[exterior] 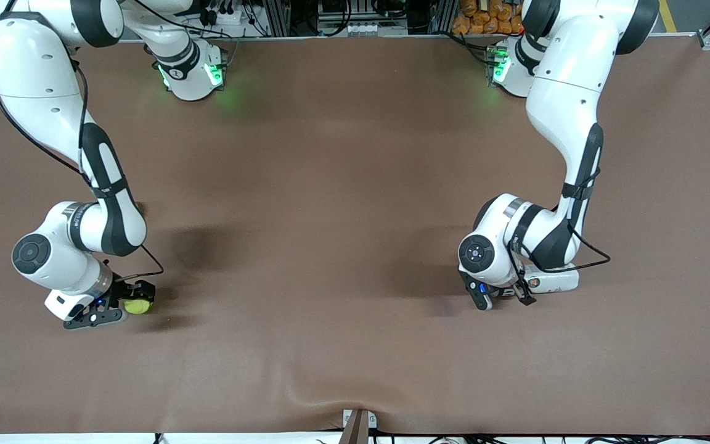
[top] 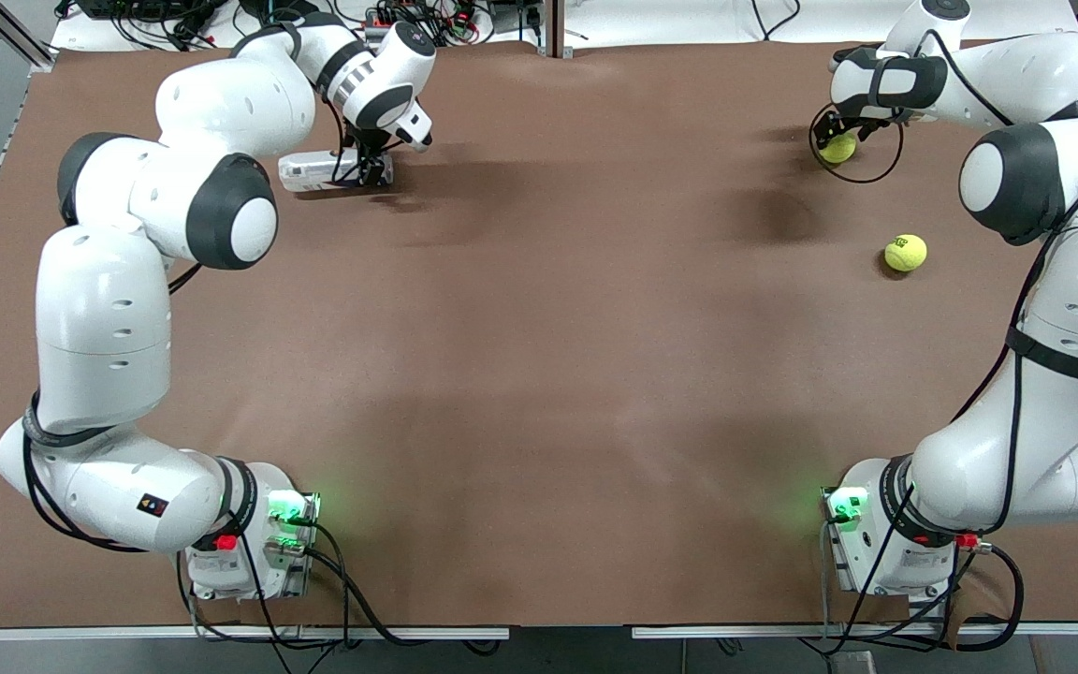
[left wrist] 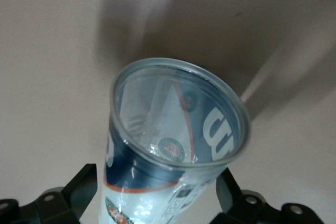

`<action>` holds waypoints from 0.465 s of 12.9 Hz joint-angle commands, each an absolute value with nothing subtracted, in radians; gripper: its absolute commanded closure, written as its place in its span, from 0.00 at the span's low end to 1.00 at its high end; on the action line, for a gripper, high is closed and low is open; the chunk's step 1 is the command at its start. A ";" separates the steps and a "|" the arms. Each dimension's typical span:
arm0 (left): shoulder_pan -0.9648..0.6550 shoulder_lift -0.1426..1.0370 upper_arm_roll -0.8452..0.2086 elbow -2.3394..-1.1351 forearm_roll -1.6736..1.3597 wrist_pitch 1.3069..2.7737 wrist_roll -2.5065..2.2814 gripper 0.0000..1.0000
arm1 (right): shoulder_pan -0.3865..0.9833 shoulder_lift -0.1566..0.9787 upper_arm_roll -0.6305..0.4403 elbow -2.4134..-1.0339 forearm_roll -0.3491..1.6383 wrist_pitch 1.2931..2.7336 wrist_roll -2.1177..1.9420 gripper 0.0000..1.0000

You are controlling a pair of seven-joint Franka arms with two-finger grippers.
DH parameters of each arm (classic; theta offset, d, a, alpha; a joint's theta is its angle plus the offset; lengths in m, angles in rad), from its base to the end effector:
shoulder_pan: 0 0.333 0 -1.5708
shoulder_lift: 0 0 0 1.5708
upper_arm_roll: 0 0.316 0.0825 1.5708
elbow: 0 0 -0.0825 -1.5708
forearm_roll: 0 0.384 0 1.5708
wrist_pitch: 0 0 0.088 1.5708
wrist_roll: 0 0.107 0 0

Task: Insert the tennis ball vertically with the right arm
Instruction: 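Lift the can upright with the left gripper while the right gripper lifts the ball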

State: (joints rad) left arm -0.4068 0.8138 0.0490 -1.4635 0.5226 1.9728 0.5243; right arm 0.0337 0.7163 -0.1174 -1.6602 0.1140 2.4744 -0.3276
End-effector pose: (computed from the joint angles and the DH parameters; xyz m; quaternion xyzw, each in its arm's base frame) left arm 0.6557 -0.2166 0.1832 -0.7989 0.5326 0.1661 0.2248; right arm 0.6920 -0.0486 0.2022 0.9941 0.0950 0.0510 0.0108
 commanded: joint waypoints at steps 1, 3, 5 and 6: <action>-0.407 0.825 0.049 -1.447 0.540 1.983 0.537 0.00 | 0.032 0.729 -0.115 -1.646 0.140 2.468 -0.347 0.24; -0.405 0.825 0.049 -1.447 0.541 1.999 0.537 0.00 | 0.032 0.729 -0.115 -1.647 0.141 2.465 -0.339 0.37; -0.405 0.831 0.049 -1.447 0.540 2.000 0.537 0.00 | 0.034 0.716 -0.112 -1.647 0.141 2.461 -0.301 0.65; -0.405 0.831 0.049 -1.447 0.540 2.005 0.537 0.00 | 0.034 0.694 -0.112 -1.643 0.141 2.429 -0.292 0.76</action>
